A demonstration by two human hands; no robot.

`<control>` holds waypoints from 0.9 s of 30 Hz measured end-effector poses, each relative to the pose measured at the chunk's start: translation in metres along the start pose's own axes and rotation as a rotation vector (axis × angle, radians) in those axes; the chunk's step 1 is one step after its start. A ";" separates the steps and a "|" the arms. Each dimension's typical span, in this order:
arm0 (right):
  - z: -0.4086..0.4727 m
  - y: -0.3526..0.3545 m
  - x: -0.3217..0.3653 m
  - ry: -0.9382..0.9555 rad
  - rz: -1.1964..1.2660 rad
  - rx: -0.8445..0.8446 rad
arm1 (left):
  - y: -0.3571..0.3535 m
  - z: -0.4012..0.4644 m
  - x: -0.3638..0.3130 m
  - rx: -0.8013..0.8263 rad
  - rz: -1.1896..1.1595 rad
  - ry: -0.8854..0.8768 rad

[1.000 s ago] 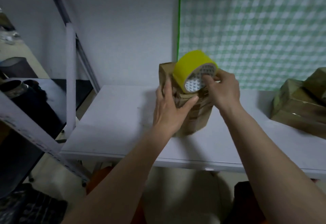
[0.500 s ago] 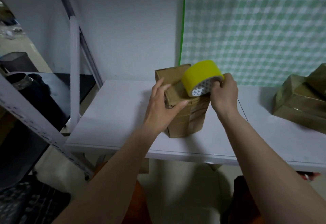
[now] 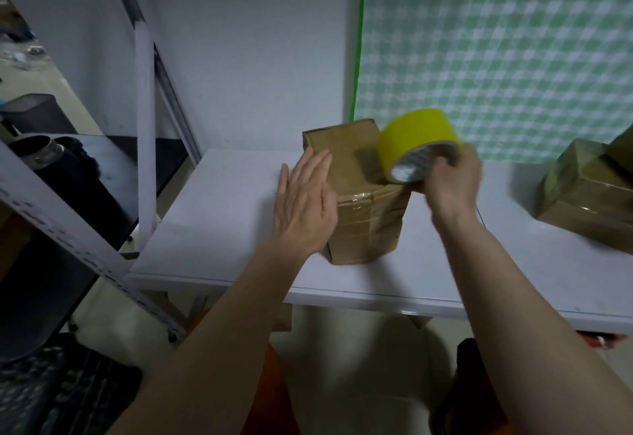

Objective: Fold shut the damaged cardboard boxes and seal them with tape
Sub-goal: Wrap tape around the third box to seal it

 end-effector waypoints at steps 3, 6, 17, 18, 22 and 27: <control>0.005 0.011 -0.008 -0.046 0.086 -0.022 | 0.001 0.002 0.001 0.015 0.021 -0.001; 0.004 -0.006 -0.021 -0.159 0.376 0.109 | 0.004 0.004 0.002 0.029 -0.020 0.046; 0.005 -0.012 -0.027 -0.189 0.451 0.131 | -0.018 0.019 -0.031 0.269 0.390 0.068; 0.007 -0.009 -0.024 -0.168 0.408 0.124 | -0.019 0.019 -0.030 0.291 0.425 0.076; 0.016 0.004 -0.030 -0.196 0.415 0.090 | -0.020 0.018 -0.025 0.330 0.493 0.101; 0.014 0.003 -0.048 -0.272 0.469 0.132 | -0.023 0.016 -0.028 0.344 0.491 0.095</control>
Point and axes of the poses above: each hand's wrist, its own z-axis towards the middle knuckle, its own y-axis out of the back of the hand, x = y × z, the point moved 10 cm from there along z, towards the middle knuckle, and after that the axes turned 9 degrees about x, right-handed, at the moved point
